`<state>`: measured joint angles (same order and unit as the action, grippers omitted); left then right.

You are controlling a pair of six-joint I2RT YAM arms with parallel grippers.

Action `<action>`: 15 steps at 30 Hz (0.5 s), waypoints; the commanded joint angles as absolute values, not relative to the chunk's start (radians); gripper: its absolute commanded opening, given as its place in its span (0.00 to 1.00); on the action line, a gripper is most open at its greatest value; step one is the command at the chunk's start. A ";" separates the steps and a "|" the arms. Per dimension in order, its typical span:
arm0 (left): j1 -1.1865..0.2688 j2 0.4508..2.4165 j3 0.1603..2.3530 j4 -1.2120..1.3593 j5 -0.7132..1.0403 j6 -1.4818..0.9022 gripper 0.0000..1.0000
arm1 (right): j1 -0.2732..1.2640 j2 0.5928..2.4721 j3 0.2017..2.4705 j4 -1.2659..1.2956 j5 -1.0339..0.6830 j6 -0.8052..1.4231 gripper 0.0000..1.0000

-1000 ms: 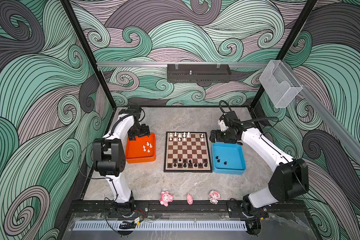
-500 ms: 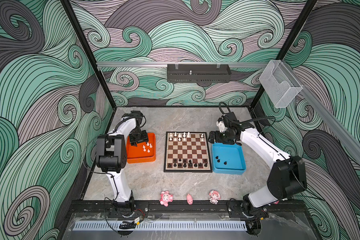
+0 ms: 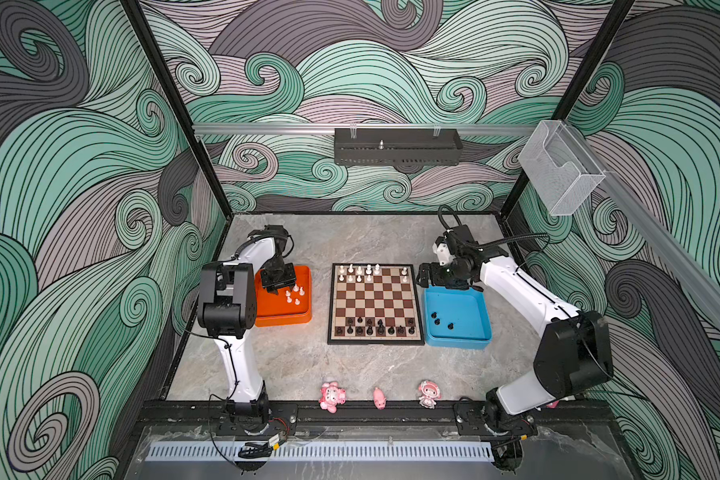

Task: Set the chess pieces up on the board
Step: 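Lower the left gripper into the orange bin and grasp a white piece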

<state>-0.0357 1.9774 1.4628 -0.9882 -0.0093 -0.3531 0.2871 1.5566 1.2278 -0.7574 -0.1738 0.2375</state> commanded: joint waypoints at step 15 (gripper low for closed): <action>-0.060 2.025 1.477 -0.972 -0.031 -0.351 0.31 | 0.275 1.572 1.210 -0.751 -0.185 0.222 0.99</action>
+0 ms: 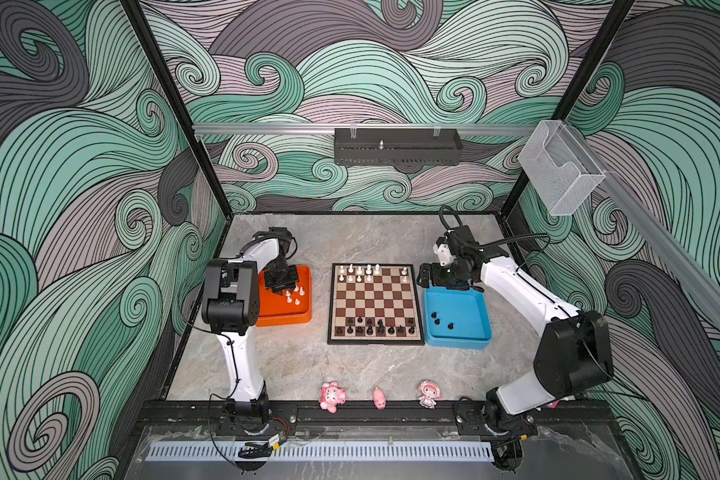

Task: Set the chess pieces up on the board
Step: 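Lower the left gripper into the orange bin and grasp a white piece, then lift the white piece with the left gripper and carry it over the board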

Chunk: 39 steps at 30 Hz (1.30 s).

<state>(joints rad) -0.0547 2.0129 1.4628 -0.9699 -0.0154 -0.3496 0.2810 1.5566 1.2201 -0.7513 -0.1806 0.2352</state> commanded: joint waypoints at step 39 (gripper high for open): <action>-0.088 1.976 1.500 -1.037 -0.104 -0.297 0.10 | 0.274 1.568 1.215 -0.749 -0.201 0.222 0.99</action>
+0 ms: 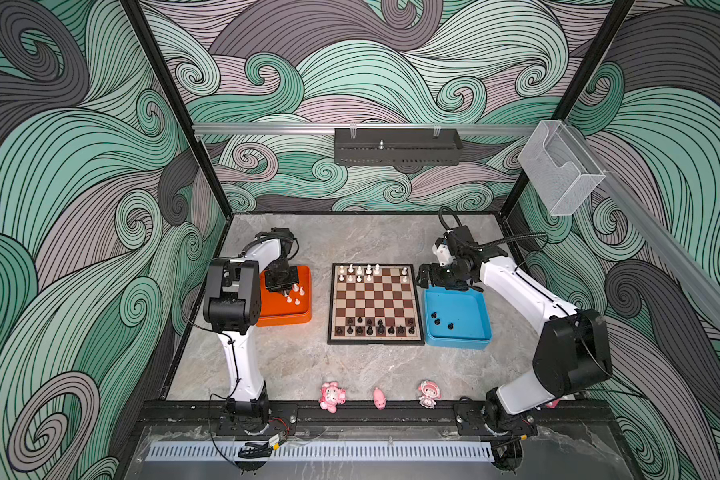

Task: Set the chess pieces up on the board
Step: 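Lift the white piece with the left gripper and carry it over the board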

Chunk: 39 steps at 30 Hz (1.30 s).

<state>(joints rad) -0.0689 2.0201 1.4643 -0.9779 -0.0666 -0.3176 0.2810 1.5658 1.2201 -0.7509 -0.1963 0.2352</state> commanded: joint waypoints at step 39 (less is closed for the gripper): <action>-0.612 2.285 2.209 -1.240 0.055 -0.062 0.11 | 0.232 1.512 1.177 -0.750 -0.215 0.228 0.99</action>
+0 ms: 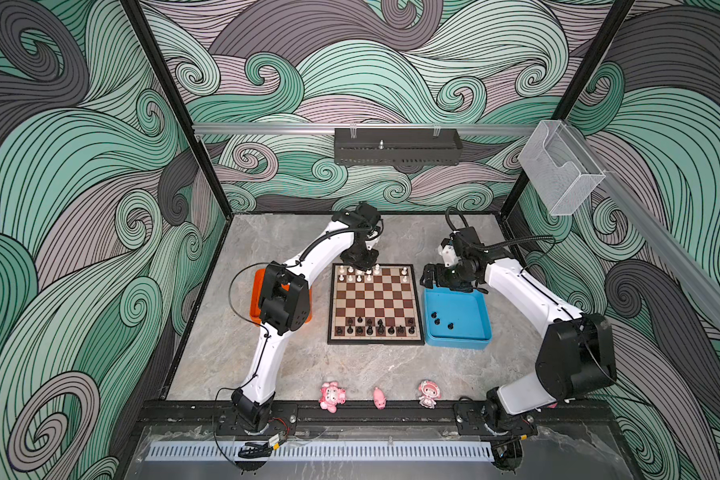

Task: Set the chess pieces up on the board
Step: 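Lift the white piece with the left gripper and carry it over the board, then lower the white piece onto a square in the white rows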

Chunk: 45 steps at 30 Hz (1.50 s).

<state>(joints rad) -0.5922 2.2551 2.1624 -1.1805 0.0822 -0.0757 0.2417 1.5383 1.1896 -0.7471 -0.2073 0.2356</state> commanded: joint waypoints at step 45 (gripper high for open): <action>-0.664 2.467 2.303 -1.086 0.018 -0.245 0.12 | 0.199 1.547 1.161 -0.740 -0.256 0.219 0.99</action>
<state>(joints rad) -0.6571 2.4466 2.2623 -1.0878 0.0120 -0.2230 0.2070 1.5383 1.1713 -0.7433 -0.2451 0.2348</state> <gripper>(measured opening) 0.117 0.993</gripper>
